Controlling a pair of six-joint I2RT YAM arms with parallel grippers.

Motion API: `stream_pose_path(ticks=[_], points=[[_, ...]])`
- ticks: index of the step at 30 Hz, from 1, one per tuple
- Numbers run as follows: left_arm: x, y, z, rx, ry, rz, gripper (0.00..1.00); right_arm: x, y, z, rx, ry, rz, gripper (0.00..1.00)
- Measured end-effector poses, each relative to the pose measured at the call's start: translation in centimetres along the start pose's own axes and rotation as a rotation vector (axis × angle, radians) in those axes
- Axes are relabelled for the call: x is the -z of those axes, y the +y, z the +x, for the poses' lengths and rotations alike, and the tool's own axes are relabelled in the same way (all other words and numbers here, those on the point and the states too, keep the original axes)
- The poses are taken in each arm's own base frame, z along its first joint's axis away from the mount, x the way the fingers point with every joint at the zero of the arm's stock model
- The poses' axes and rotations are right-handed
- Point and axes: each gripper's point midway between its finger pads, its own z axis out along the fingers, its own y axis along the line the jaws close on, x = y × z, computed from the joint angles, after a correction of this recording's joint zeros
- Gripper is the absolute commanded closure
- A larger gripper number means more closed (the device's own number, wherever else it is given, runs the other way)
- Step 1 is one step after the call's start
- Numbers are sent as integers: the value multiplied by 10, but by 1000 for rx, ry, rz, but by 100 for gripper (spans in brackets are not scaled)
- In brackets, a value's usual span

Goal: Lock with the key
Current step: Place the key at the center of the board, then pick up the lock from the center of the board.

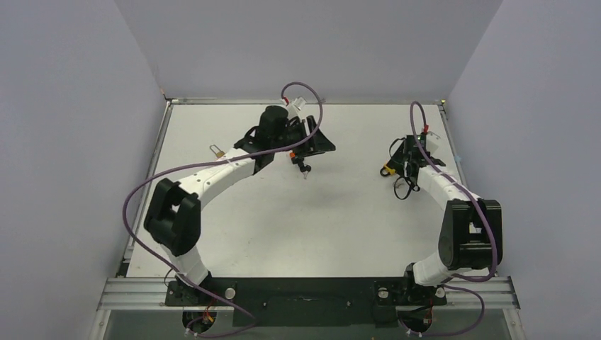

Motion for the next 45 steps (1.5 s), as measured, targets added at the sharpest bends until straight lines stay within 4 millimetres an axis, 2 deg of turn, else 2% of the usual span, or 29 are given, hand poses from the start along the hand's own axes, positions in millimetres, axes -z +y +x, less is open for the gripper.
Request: stream_pose_path(ticks=[2,3,7,11,13,15,20,23,25,28,31,36,41,45], points=[[23,-2,-5,-14,-28,-1,46,6,12,4,35,-2,-21,37],[37,-3,-7,-24,-45,-2,46,11,22,8,61,2,-40,30],[92,-3,-13,-57,-104,-31,45,32,77,13,183,5,-166,27],[141,1,-15,-78,-161,-73,45,52,155,5,305,-39,-314,26],[163,6,-17,-83,-188,-100,44,56,196,11,371,-49,-380,27],[181,11,-18,-84,-204,-125,44,53,231,23,428,-43,-426,27],[210,24,-16,-86,-217,-190,44,28,284,71,526,23,-460,25],[218,27,-6,-85,-205,-205,44,14,304,99,574,63,-458,23],[222,30,4,-77,-191,-214,44,9,318,110,596,72,-465,22],[227,36,13,-64,-176,-229,44,6,339,118,612,71,-486,21],[230,40,16,-55,-169,-243,44,5,351,123,618,72,-502,21],[233,43,18,-46,-164,-250,44,2,360,129,636,76,-500,25],[232,45,20,-39,-157,-248,44,-4,347,138,666,94,-442,30],[231,49,23,-30,-149,-252,44,-1,346,144,688,98,-438,33]])
